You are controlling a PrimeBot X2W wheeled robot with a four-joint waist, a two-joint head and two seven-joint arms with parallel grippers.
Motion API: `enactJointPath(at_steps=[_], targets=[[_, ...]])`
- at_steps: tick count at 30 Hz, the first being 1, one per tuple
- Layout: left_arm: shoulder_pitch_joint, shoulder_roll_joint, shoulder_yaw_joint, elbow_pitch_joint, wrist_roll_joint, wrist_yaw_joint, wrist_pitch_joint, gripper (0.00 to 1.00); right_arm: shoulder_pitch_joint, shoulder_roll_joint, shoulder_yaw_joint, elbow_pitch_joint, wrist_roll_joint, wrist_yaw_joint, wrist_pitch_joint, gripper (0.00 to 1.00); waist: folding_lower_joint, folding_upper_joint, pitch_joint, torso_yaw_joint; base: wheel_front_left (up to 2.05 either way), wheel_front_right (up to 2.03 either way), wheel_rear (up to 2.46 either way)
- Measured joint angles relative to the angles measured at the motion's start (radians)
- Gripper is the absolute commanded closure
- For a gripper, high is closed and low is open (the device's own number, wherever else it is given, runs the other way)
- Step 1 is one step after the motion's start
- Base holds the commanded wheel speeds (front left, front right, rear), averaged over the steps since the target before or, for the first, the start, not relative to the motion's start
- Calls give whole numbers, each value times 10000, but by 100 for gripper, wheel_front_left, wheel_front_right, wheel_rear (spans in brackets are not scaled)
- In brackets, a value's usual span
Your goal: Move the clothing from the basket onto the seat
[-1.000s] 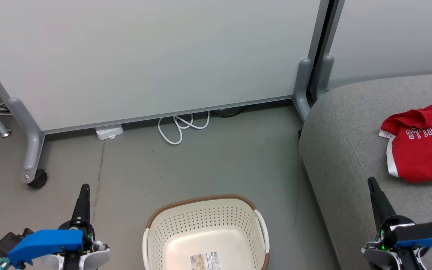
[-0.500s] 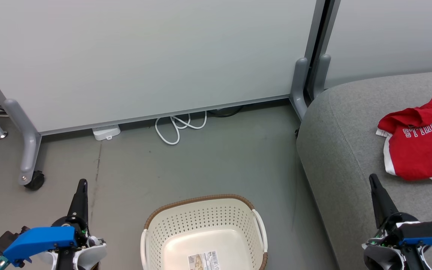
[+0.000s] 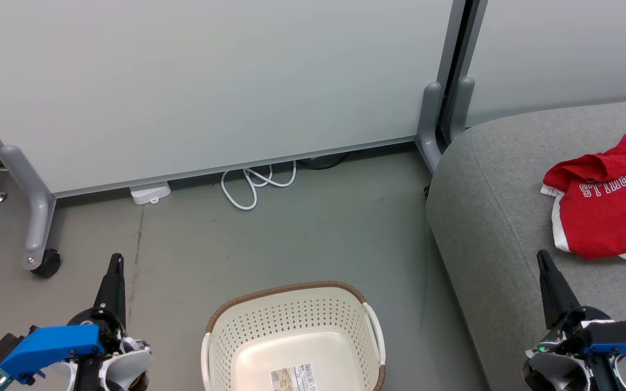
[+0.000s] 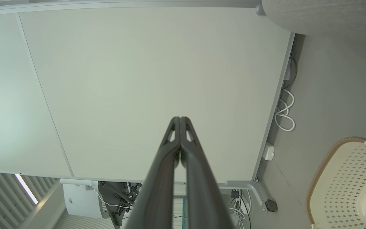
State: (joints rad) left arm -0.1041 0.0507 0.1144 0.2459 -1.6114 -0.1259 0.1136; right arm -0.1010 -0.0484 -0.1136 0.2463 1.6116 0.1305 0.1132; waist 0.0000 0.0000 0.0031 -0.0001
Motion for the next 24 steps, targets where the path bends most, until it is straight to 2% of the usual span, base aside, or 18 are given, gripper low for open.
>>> enactJointPath(at_steps=[24], targets=[[0,-2,0,0,0,0,0,100,-17,0,0,0,0,0,2,100,1,0,0,0,0,0,0]])
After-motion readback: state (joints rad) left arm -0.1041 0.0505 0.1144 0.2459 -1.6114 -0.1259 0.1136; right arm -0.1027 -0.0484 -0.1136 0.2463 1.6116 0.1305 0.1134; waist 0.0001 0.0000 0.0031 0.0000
